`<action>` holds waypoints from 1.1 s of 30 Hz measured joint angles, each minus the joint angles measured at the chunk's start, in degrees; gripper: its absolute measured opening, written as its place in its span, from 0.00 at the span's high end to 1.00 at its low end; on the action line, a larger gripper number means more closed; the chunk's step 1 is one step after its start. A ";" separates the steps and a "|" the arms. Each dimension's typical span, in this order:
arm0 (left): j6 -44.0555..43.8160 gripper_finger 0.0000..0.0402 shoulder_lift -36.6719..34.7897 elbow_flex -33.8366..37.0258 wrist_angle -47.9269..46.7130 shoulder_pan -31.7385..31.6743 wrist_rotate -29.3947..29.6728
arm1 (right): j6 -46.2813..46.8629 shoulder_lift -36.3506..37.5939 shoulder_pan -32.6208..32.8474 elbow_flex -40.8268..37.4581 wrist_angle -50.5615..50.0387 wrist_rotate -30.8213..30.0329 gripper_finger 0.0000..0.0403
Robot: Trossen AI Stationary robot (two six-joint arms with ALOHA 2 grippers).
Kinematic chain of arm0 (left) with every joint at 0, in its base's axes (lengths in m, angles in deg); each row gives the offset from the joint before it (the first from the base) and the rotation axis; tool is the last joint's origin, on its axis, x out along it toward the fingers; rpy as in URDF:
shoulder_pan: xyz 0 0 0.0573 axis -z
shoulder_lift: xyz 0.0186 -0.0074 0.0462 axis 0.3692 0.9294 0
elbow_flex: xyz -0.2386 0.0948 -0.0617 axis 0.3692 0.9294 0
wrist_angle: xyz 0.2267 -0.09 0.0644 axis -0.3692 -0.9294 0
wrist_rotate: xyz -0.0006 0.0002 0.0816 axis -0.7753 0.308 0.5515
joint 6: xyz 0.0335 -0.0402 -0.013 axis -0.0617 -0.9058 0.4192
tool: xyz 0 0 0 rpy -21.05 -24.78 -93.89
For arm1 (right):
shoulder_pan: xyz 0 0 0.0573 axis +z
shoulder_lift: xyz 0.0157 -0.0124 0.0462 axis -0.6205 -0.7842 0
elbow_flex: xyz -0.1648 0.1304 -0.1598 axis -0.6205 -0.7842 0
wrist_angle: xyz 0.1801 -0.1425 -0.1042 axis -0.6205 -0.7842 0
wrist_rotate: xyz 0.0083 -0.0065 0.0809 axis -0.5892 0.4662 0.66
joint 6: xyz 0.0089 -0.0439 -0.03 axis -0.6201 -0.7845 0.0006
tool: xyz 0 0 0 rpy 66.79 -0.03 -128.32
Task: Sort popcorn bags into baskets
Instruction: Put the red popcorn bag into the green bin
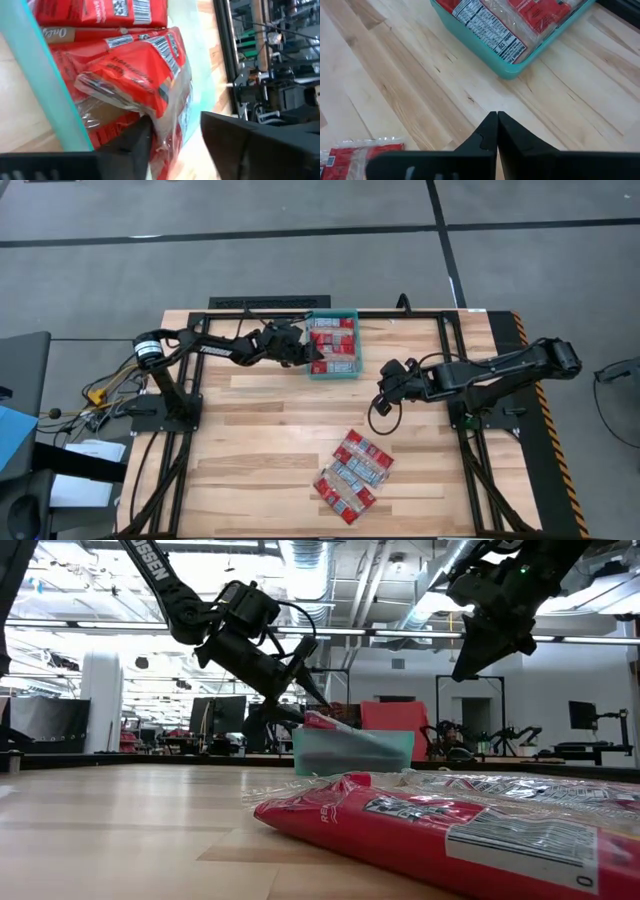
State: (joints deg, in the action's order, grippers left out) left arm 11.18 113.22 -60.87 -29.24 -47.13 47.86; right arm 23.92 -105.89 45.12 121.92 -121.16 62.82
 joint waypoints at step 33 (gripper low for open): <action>20.16 0.36 -14.78 -0.61 -29.20 3.03 -12.88 | 11.79 0.00 12.61 -5.03 2.65 12.22 0.91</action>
State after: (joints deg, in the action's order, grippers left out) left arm 31.34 98.44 -61.49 -58.44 -44.10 34.98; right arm 35.72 -105.89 57.73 116.88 -118.51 75.04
